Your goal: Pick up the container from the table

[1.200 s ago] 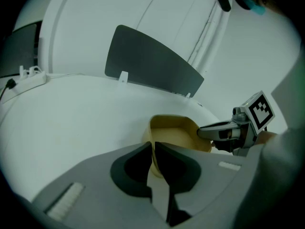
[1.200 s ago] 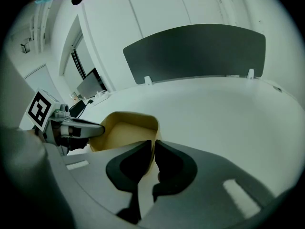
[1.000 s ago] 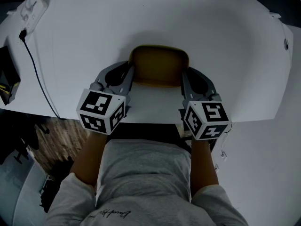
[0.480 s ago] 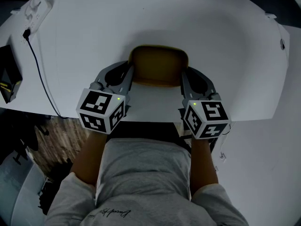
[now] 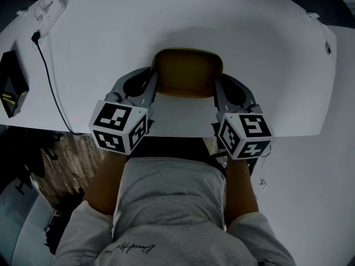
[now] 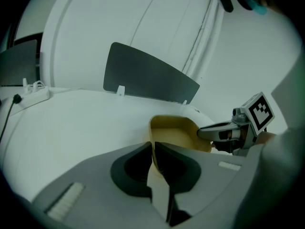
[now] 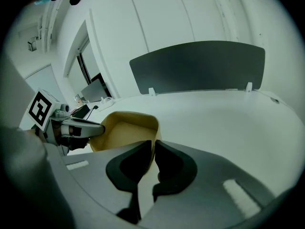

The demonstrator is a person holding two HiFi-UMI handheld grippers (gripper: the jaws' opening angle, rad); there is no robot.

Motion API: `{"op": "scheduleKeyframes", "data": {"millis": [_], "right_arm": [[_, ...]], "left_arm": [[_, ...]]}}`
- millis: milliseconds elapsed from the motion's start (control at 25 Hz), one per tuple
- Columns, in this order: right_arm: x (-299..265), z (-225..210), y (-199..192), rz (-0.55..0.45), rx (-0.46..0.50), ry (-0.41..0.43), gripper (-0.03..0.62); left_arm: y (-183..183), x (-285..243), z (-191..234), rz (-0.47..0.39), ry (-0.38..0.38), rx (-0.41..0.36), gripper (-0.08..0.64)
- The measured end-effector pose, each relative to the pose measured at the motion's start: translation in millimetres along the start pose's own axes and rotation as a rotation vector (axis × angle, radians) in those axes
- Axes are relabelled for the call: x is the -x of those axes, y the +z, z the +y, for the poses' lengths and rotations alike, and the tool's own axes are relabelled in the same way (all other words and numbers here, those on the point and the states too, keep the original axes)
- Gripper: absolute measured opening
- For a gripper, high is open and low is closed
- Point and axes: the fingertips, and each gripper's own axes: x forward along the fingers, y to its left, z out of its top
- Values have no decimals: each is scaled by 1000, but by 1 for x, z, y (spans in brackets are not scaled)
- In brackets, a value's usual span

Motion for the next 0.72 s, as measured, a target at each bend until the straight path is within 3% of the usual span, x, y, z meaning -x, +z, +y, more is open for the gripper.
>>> {"op": "scheduleKeyframes", "data": {"millis": [720], "right_arm": [[48,6,25,-66,36,-17,41]], "left_arm": [[29,34,-31,-74,0,-30,21]]}}
